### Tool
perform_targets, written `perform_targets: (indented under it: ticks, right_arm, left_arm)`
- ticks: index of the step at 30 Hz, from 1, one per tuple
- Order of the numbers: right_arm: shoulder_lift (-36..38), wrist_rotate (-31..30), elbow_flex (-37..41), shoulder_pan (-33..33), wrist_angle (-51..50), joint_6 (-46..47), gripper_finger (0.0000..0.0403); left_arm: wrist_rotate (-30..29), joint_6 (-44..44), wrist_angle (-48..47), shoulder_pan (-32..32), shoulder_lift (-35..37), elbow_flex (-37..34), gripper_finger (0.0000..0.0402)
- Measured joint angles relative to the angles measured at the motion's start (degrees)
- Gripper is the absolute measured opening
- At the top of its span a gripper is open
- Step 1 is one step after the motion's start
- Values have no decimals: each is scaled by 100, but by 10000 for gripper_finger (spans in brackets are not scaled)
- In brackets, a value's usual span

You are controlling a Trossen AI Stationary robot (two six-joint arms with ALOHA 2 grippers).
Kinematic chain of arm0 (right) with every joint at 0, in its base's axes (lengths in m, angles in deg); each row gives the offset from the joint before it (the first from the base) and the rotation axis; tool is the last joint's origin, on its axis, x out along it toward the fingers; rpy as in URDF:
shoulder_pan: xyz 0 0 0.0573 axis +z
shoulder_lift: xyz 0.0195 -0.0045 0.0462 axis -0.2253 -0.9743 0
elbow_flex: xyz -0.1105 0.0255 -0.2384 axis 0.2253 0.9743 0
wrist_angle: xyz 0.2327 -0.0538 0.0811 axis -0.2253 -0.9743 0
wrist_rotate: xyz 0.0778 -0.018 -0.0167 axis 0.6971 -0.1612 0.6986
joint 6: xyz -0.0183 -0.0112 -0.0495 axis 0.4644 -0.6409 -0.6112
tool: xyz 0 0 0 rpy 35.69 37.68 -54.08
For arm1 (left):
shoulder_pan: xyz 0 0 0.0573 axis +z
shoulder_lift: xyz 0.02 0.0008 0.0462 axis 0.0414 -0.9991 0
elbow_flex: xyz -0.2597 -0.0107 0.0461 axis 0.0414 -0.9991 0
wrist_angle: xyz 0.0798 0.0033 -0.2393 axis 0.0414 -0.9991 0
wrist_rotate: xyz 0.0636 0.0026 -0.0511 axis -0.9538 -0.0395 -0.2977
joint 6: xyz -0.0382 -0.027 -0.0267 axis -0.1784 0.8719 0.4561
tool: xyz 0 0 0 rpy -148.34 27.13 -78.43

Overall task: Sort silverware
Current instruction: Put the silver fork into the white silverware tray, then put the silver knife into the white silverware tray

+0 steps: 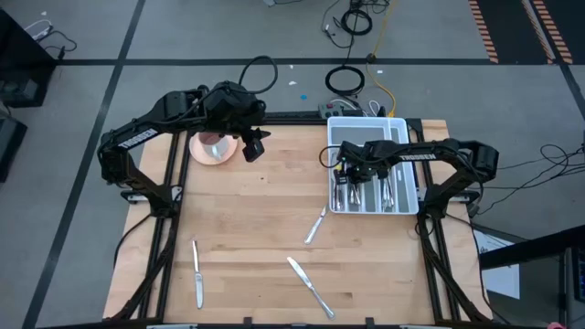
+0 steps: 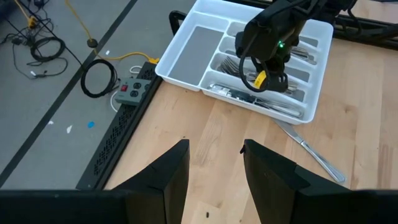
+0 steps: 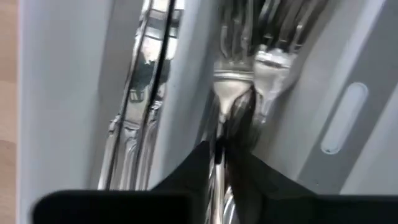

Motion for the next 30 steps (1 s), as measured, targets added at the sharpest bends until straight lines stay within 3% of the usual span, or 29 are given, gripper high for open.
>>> perform_targets:
  ticks: [8, 22, 26, 30]
  right_arm:
    - [70, 26, -110, 47, -66, -430, 147]
    - [1591, -230, -834, 123, -945, -1569, 156]
    - [1918, 416, -859, 774, -606, -1515, 167]
    - [1567, 500, -857, 1961, 31, -1315, 175]
  left_arm:
    - [4, -148, 23, 28, 0, 0, 158]
    - [-20, -16, 982, 194, 728, -7, 158]
    - [-19, -131, 918, 392, 1313, -389, 158]
    - [513, 237, 1389, 524, 2026, -1449, 158]
